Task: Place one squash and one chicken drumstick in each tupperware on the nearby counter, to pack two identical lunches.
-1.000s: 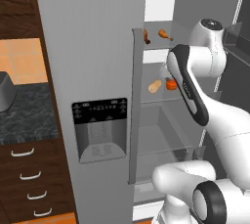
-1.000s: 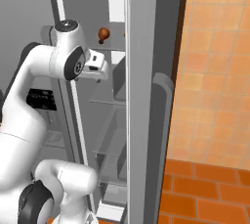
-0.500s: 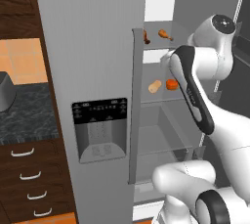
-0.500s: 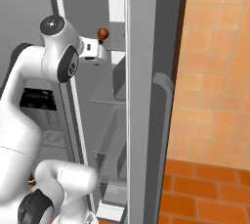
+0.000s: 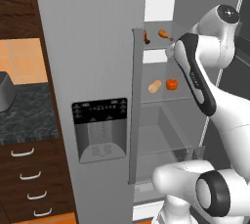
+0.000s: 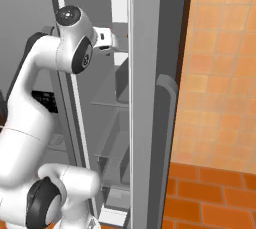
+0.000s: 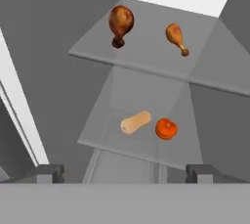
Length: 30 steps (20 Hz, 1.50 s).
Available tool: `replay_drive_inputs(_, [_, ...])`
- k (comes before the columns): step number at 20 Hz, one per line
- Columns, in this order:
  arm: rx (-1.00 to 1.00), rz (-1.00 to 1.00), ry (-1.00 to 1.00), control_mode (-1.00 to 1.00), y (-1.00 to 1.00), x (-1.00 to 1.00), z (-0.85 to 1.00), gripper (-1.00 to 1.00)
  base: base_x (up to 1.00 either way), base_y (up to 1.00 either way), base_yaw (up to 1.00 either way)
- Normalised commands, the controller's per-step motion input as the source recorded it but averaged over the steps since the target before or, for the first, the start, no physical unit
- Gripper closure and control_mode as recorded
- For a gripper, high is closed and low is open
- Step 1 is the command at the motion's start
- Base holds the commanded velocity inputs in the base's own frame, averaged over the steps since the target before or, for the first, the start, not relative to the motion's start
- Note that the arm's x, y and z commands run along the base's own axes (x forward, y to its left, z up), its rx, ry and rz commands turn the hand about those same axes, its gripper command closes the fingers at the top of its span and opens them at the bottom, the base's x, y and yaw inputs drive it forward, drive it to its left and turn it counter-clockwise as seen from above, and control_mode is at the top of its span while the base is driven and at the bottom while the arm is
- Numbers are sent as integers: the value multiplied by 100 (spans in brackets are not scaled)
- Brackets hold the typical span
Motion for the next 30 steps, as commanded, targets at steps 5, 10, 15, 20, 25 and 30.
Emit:
replay_drive_inputs(5, [-4,-1,0,-100,-47,50,0,-100,0,0,0])
replay_drive_inputs(10, [0,-1,0,-100,-23,78,0,-100,0,0,0])
replay_drive_inputs(15, [0,-1,0,-100,-5,78,0,-100,0,0,0])
replay_drive_inputs(20, [5,0,6,-100,-5,84,0,-100,0,0,0])
replay_drive_inputs(25, [9,0,6,-100,-18,69,0,-100,0,0,0])
replay_drive_inputs(30, [2,0,1,-100,-10,59,-2,-100,0,0,0])
